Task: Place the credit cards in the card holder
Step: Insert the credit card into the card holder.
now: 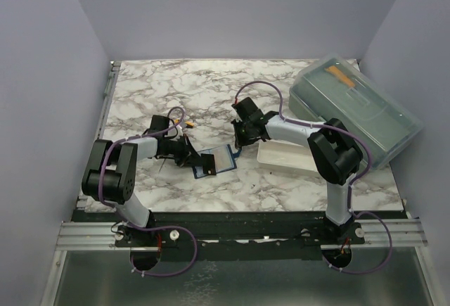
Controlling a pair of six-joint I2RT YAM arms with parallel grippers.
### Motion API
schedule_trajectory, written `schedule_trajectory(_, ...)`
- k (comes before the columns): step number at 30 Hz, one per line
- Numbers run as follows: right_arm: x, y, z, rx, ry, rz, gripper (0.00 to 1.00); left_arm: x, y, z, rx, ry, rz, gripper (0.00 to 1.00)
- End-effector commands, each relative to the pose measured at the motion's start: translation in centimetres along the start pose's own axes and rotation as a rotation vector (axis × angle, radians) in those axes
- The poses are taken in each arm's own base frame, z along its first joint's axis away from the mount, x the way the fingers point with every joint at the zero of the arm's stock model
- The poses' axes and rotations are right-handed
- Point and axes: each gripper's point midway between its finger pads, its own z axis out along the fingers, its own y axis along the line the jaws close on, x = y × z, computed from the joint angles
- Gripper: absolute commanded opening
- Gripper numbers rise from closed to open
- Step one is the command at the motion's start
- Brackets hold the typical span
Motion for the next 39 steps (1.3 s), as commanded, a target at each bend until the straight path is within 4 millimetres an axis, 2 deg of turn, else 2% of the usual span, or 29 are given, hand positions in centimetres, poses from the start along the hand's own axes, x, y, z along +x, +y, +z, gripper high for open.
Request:
schedule_trajectory(1, 1.5, -0.8, 1.1, 0.025, 0.058, -0.011, 0.0, -1.3, -0.5, 0.3, 0.024, -0.025, -0.007, 0.0)
schedule_trajectory(21, 1.5, -0.7, 1.6, 0.018, 0.071, -0.023, 0.0, -2.1, -0.6, 1.2, 0.057, -0.023, -0.021, 0.0)
schedule_trajectory(39, 1.6, -0.3, 2.0, -0.006, 0.08, -0.02, 0.0, -2.9, -0.3, 2.2, 0.026, -0.141, -0.034, 0.0)
